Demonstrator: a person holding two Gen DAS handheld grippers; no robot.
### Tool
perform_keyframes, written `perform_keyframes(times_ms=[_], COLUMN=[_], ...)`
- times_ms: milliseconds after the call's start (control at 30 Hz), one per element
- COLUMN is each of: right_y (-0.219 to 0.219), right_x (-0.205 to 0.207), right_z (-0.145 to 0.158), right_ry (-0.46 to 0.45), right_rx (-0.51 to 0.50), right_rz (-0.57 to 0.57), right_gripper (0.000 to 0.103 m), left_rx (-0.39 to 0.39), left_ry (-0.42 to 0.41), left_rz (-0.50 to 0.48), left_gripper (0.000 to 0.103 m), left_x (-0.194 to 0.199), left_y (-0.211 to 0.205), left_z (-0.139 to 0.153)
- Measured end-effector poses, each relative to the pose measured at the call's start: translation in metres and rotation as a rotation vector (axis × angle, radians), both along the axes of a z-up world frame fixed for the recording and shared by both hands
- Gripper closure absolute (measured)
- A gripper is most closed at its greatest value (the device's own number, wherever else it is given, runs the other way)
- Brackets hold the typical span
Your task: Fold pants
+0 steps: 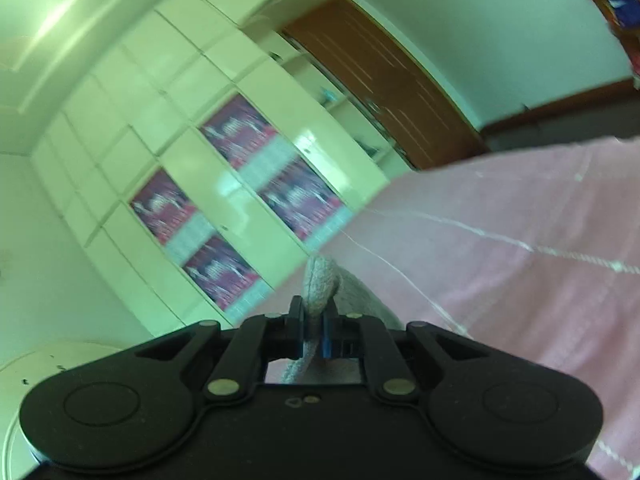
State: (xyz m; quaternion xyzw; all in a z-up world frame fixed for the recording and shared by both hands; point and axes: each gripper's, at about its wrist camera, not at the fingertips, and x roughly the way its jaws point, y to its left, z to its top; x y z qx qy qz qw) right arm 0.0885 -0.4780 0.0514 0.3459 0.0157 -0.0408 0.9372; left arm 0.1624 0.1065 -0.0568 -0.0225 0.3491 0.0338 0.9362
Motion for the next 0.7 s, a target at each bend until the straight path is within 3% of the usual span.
perform_keyframes(times_ms=[67, 100, 167, 200, 233, 300, 533, 700], right_y=[-0.009, -0.018, -0.041, -0.047, -0.050, -0.051, -0.039, -0.050], right_x=[-0.006, -0.006, -0.004, -0.010, -0.021, -0.024, -0.014, -0.004], right_z=[-0.031, -0.056, -0.118, -0.139, -0.153, -0.155, -0.119, -0.136], right_ry=[0.058, 0.150, 0.429, 0.442, 0.368, 0.344, 0.309, 0.410], right_rx=[-0.005, 0.040, 0.210, 0.284, 0.329, 0.341, 0.218, 0.199], right_rz=[-0.032, -0.062, -0.132, -0.128, -0.121, -0.125, -0.112, -0.109], right_gripper=[0.103, 0.103, 0.103, 0.103, 0.103, 0.103, 0.103, 0.103], left_rx=[0.002, 0.002, 0.000, -0.001, -0.002, 0.000, 0.001, 0.001], left_ry=[-0.001, -0.002, -0.002, -0.001, -0.001, -0.001, -0.002, -0.003], left_rz=[0.000, 0.000, -0.003, -0.004, -0.005, -0.006, -0.003, -0.005], left_gripper=[0.000, 0.000, 0.000, 0.000, 0.000, 0.000, 0.000, 0.000], left_x=[0.000, 0.000, 0.000, 0.000, -0.001, -0.001, -0.001, -0.001], left_y=[0.000, -0.001, 0.000, 0.000, 0.000, 0.000, 0.000, 0.000], left_z=[0.000, -0.001, -0.001, 0.000, 0.000, 0.000, 0.000, 0.001])
